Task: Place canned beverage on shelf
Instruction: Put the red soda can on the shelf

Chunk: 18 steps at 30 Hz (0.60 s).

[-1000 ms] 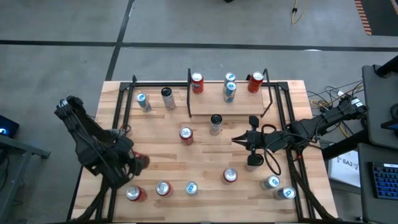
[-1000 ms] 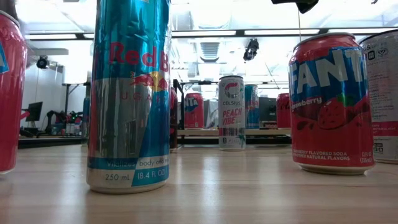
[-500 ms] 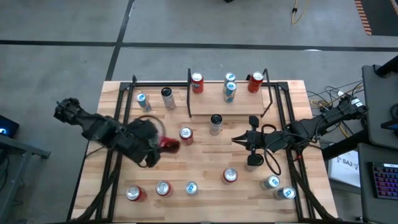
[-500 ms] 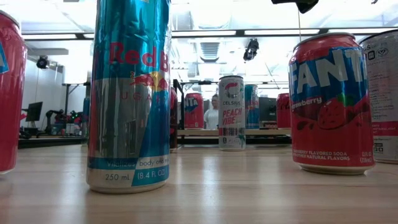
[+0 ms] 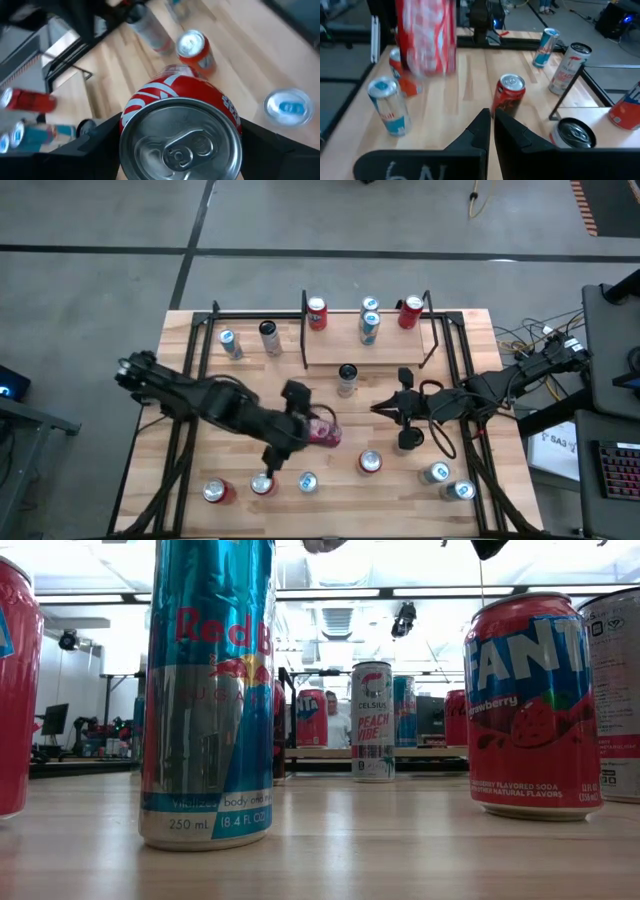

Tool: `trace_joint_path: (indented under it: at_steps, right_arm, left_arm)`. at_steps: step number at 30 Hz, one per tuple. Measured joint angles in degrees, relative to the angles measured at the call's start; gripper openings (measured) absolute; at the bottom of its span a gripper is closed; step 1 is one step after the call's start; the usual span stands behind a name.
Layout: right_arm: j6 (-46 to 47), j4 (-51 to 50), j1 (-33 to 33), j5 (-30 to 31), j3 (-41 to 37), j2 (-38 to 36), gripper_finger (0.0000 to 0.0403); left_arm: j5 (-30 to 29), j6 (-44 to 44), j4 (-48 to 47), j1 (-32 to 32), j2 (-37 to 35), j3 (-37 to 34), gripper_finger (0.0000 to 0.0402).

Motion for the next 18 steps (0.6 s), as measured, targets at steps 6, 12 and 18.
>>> trace_joint_path:
  at_steps: [6,12,18]
  right_arm:
    - [0.7,5.6,0.0,-1.8,-1.7,0.0,0.0014]
    - [2.9,9.2,0.0,-2.4,-1.8,4.1,0.0071]
    - [2.9,10.6,0.0,-2.4,0.5,10.1,0.0198]
  left_arm:
    - [3.4,9.3,2.3,2.4,3.0,0.0,0.0287]
    - [5.0,13.5,3.3,3.3,3.2,-0.1,0.0287]
    - [5.0,15.1,3.2,3.8,3.0,0.2,0.0287]
